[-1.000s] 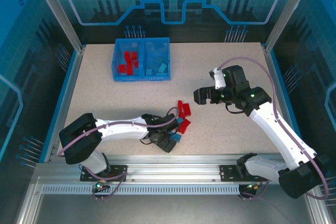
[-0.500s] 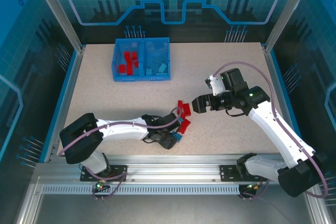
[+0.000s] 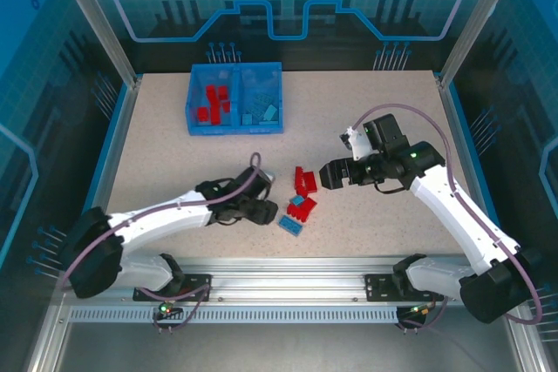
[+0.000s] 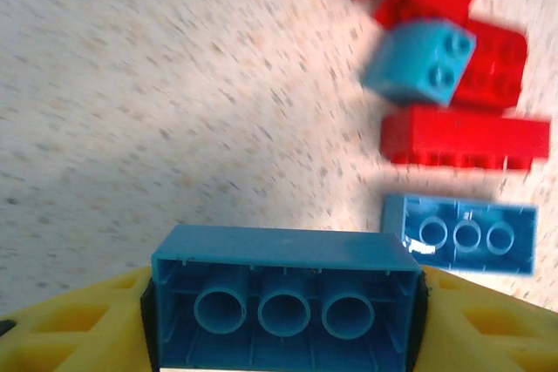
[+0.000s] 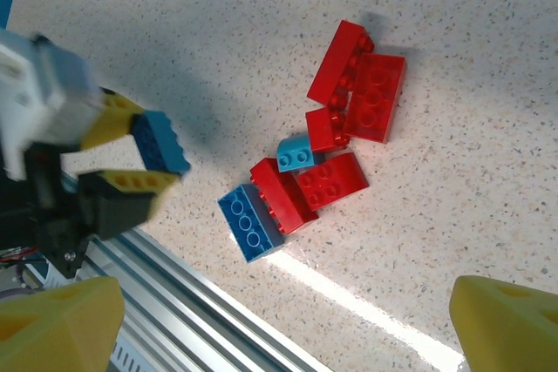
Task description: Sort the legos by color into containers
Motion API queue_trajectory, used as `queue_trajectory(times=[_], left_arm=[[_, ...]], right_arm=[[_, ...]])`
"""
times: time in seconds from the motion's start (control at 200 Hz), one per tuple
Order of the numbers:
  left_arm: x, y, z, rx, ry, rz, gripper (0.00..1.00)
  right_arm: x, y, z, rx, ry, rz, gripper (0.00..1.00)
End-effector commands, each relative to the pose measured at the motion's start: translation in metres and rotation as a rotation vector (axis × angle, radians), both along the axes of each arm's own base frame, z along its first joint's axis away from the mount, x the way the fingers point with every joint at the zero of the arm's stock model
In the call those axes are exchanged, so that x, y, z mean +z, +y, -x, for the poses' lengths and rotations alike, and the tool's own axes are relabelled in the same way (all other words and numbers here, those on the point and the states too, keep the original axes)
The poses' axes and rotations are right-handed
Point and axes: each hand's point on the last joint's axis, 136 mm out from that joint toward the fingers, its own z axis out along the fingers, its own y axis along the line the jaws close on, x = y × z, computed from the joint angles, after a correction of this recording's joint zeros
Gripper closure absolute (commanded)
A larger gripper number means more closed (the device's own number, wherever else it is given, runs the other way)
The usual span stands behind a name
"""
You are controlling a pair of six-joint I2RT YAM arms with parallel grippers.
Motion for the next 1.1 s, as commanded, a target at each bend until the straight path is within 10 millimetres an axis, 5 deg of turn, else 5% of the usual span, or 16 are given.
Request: queue_trajectory(times=[0.0,0.22,0.4,0.535,0.835,1.096], left_arm=[[0.026,0.011,-0.015,0.077,-0.024,0.094,0.39],[0.081,0.052,-0.086,0.313,-0.114,0.157,0.39],[0.136,0.068,-0.167,0.421,-0.266,0.191,0.39],[0.152,0.074,-0.234,0.476,-0.325,0.170,0.38],[0.111,0.070,-0.370,0.529,-0.316,0.109,0.38],[0.103,0.057,-0.421,0.487,-0.359,0.160,0.24]], right_arm=[[0.016,-0.001,-0.014,-0.042,-0.051,-0.015,0.03],[0.023,0.001,-0.023,-0.068,-0.082,-0.036,0.03],[0.025,0.004,-0.030,-0.084,-0.093,-0.060,0.03],[0.026,0.004,-0.031,-0.095,-0.102,-0.067,0.03],[0.032,0.001,-0.028,-0.110,-0.123,-0.078,0.03],[0.035,-0.003,-0.024,-0.120,-0.136,-0.080,0.02]])
